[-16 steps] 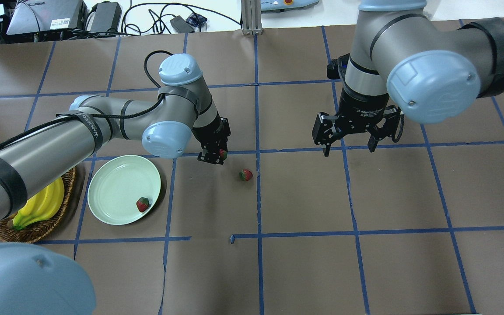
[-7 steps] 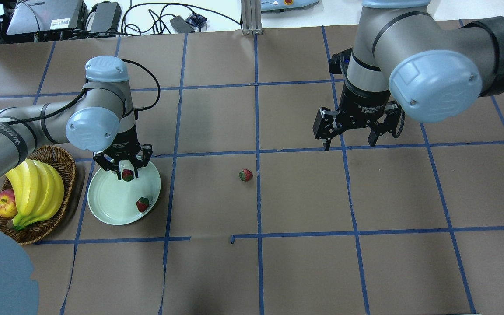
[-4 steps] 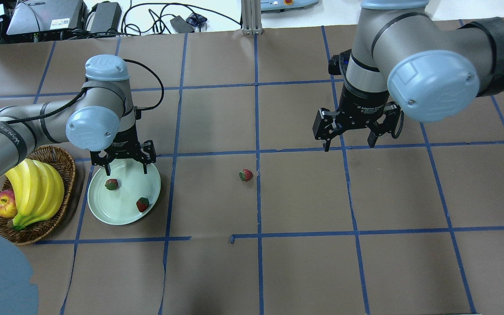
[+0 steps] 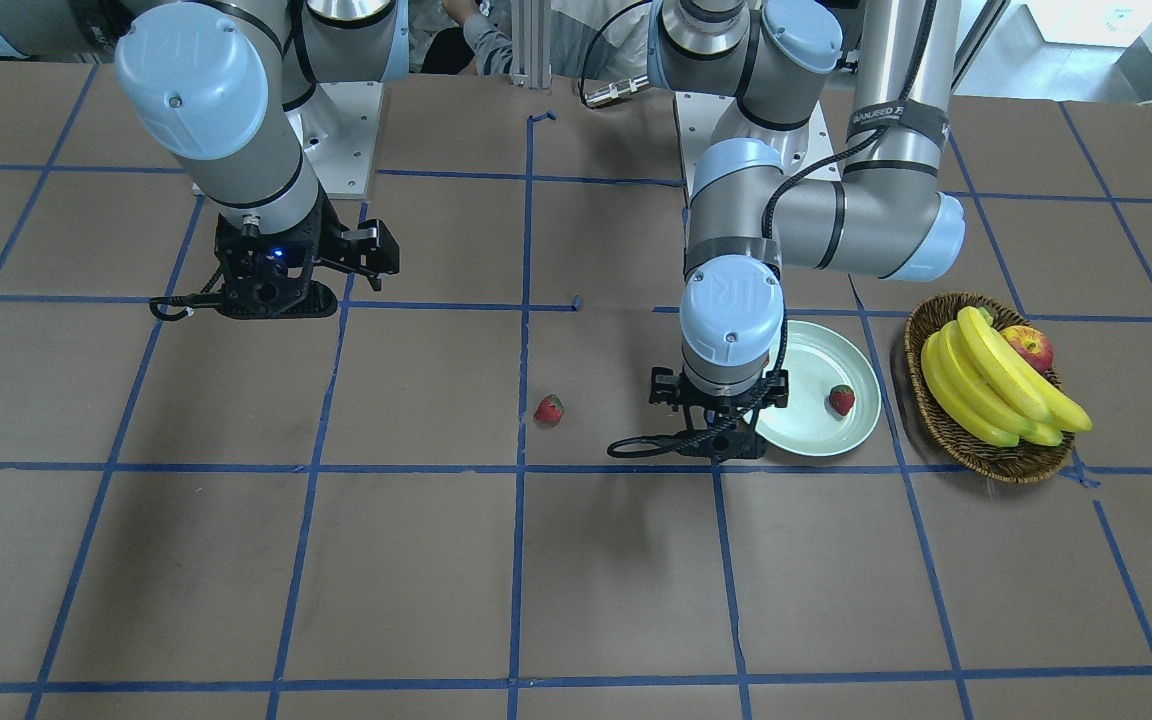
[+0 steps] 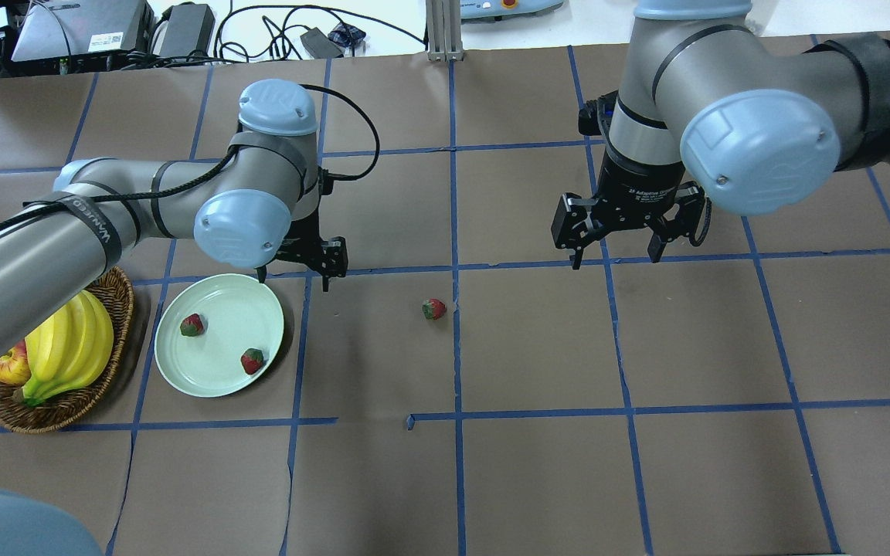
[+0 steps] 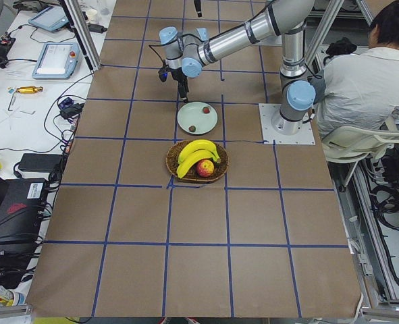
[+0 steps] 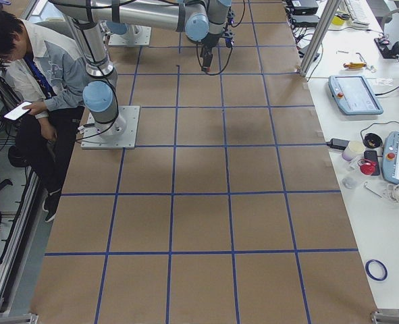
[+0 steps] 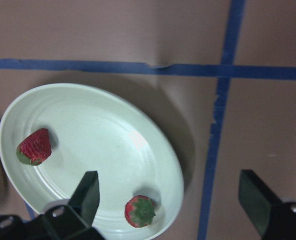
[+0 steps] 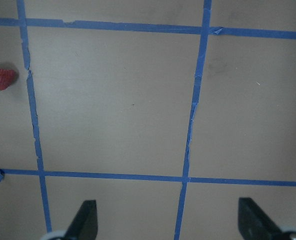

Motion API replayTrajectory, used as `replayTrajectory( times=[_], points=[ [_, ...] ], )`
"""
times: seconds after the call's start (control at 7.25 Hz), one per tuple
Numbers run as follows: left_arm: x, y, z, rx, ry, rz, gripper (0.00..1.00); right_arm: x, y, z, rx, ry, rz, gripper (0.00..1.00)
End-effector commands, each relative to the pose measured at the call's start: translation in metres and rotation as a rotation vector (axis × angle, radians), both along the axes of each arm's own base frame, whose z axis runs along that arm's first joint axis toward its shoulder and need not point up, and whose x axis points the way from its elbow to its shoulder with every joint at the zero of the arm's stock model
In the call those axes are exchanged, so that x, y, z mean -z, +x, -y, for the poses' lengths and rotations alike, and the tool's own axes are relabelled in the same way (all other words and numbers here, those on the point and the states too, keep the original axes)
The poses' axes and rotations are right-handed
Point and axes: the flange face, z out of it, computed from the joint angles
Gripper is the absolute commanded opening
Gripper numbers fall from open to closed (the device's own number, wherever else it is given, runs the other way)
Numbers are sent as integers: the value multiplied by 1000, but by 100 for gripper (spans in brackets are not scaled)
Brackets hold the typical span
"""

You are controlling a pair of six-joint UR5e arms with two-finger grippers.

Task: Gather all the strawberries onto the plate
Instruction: 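Move the left gripper to the last strawberry and grasp it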

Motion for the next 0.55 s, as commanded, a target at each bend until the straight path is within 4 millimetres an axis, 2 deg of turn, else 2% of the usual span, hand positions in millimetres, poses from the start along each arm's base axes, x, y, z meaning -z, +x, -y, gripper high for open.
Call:
replayTrajectory(
  times=[0.0,0.14,0.41],
  points=[
    [-3,-39,0,247,-28,-234,100,0,-2,1,-9,1,-1,100],
    [1,-57,-6,331,-28,-251,100,-1,-8,3,-15,-5,-36,100],
    [2,-74,-5,392,-74,-302,100,-6,-21,4,-41,-9,-101,100]
  ],
)
